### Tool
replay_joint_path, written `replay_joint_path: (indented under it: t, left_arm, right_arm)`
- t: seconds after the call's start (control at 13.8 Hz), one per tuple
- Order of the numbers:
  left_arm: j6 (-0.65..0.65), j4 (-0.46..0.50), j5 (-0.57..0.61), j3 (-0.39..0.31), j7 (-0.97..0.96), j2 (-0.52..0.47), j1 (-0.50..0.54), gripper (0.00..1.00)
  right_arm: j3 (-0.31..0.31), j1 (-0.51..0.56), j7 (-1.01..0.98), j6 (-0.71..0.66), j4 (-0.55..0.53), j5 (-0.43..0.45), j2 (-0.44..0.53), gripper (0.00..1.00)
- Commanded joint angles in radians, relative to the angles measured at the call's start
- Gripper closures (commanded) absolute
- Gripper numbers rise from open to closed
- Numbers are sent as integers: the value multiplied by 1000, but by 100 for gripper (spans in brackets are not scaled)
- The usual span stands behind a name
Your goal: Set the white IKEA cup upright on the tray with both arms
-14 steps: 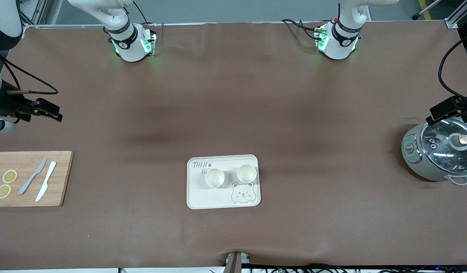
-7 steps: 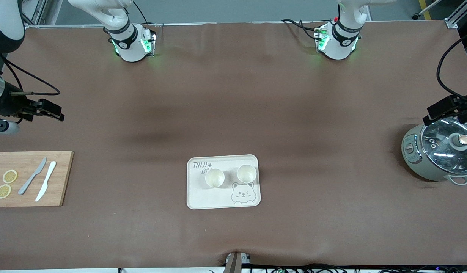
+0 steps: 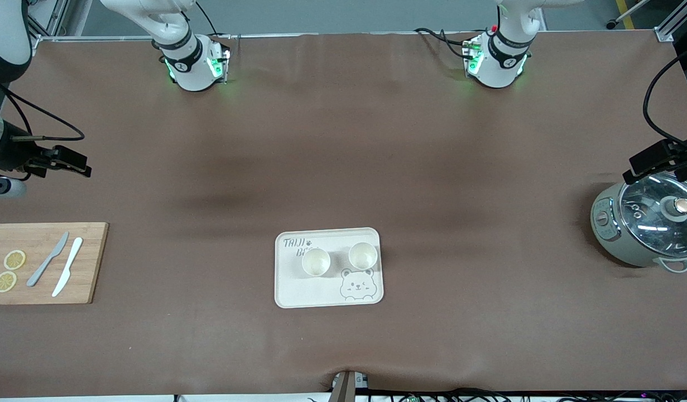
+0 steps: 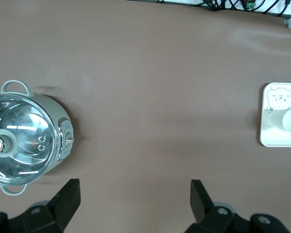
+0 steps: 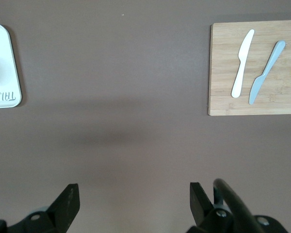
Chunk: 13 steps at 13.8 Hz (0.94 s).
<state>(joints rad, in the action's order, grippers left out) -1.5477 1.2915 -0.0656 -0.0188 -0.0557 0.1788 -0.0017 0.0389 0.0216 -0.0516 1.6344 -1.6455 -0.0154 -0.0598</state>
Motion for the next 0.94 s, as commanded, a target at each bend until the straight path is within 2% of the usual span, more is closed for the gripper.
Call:
replay_joint_path:
  t: [0.0,0.14,0.29,0.87]
  left_arm:
    - [20,0,29,14,-3,-10,3,0]
    - [30,0,55,14,-10,-12,-15,0]
    - [49,0,128,32,-41,-12,-47,0]
    - [104,-1,92,37,-61,-12,-53,0]
  right_arm:
    - [-14,17,-14,7,-30,17,29,0]
    - [-14,15,-13,7,-30,17,29,0]
    - [-14,14,-14,7,-30,17,28,0]
    - [-14,11,-13,10,-30,17,26,0]
